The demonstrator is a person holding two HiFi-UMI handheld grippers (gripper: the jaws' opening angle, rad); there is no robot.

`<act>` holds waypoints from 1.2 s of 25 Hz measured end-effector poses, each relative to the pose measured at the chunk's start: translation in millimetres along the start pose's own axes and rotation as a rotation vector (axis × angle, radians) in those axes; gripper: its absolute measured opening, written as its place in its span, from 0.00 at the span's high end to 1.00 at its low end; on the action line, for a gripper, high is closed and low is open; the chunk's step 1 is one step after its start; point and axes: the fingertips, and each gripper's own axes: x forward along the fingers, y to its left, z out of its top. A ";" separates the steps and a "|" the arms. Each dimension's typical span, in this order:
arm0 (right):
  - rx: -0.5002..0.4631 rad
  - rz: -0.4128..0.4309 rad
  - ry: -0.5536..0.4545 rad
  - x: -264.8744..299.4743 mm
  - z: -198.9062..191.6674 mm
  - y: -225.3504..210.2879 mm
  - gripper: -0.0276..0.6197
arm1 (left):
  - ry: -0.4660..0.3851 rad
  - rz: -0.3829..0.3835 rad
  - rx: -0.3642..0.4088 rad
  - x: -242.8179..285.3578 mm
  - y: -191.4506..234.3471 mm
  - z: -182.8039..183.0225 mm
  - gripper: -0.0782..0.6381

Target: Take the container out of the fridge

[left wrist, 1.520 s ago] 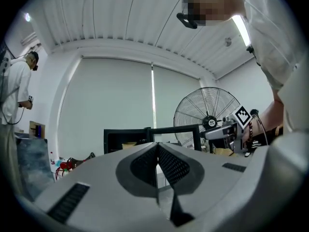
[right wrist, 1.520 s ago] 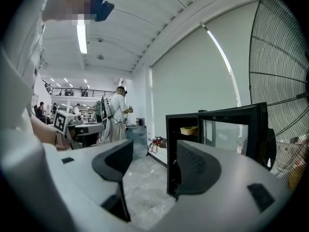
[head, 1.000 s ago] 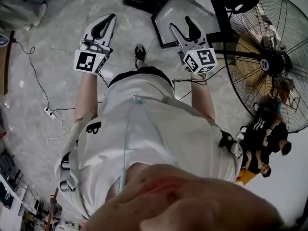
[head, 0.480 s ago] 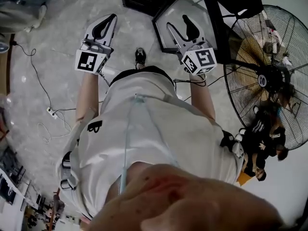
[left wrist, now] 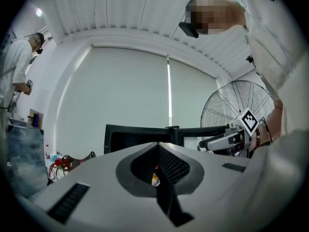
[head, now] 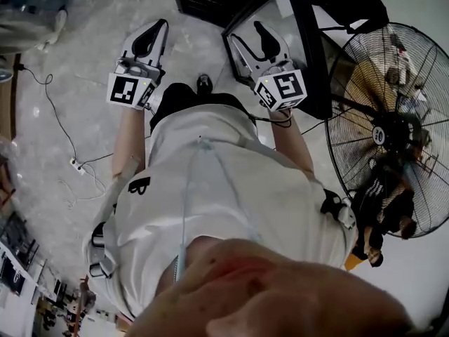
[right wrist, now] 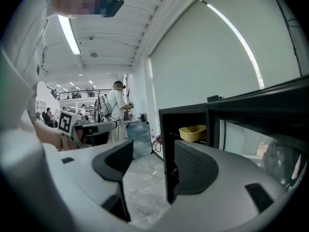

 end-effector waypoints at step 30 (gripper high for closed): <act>-0.579 -0.247 0.301 137.0 3.5 -65.0 0.54 | 0.060 -0.040 0.024 7.1 70.1 -8.9 0.88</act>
